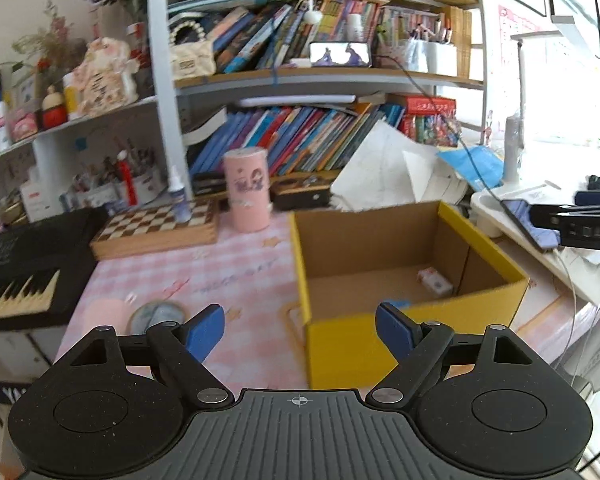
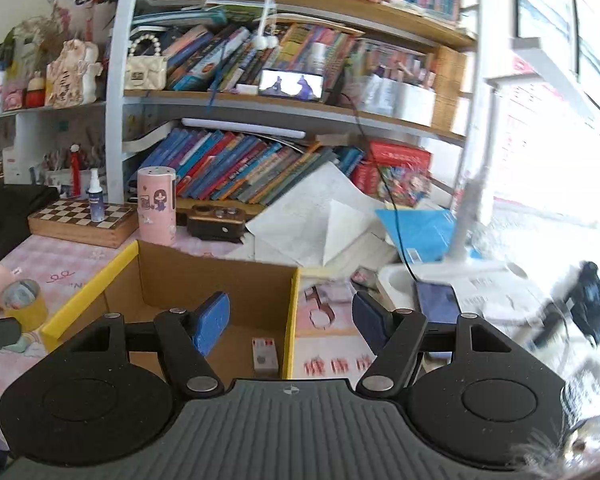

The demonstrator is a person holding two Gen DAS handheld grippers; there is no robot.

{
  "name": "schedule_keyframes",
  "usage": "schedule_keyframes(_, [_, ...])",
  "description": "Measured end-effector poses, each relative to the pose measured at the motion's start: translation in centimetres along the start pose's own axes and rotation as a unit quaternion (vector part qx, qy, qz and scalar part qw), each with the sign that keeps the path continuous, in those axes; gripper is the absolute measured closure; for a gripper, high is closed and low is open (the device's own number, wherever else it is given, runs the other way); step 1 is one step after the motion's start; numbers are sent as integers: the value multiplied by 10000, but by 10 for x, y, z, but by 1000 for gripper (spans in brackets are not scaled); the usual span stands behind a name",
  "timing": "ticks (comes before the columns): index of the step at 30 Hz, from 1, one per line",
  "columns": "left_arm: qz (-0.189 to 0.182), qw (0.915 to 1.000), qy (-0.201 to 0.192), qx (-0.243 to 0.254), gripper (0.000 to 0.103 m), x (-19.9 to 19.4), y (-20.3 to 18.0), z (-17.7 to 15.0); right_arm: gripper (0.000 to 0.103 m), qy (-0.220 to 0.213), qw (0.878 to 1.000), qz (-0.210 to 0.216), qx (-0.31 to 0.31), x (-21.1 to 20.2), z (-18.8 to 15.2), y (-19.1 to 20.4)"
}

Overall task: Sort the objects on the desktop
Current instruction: 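Withdraw both tools from the yellow box back toward the table items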

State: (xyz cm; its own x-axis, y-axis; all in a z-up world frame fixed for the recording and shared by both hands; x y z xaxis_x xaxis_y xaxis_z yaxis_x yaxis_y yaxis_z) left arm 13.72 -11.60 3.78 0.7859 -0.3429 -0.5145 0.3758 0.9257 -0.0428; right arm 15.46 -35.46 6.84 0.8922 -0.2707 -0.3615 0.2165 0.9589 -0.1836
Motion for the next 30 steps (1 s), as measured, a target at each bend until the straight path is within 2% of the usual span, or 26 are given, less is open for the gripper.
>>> schedule_keyframes(7, [165,9994,264,-134,18,-28,16,-37,37,238,9994,-193,164,-45,-37,18])
schedule_keyframes(11, [272,9987,390,-181,18,-41,23,-57,38,387,9990,-137,153,-65,-55,34])
schedule_keyframes(23, [613,9953,642,-379,18,-68,50,-95,39,948,9949,282,182,-94,-91,95])
schedule_keyframes(30, [820,9922,730,-585,18,-81,71,-110,40,1041,9923,667,-4,-106,-99,135])
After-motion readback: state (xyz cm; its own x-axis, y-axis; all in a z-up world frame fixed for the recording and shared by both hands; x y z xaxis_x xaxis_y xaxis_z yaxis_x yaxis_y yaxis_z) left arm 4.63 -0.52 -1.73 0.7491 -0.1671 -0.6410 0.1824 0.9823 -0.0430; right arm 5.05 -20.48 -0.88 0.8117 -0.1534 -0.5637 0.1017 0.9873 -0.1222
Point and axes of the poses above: each gripper's, at about its wrist camera, not at the fingertips, and x roughly the way its jaws point, y to its left, z to its top, the point moved 3 cm from there along x, roughly the way its jaws point, and after that the axes turned 12 degrees about -z, right-handed, at the moved point
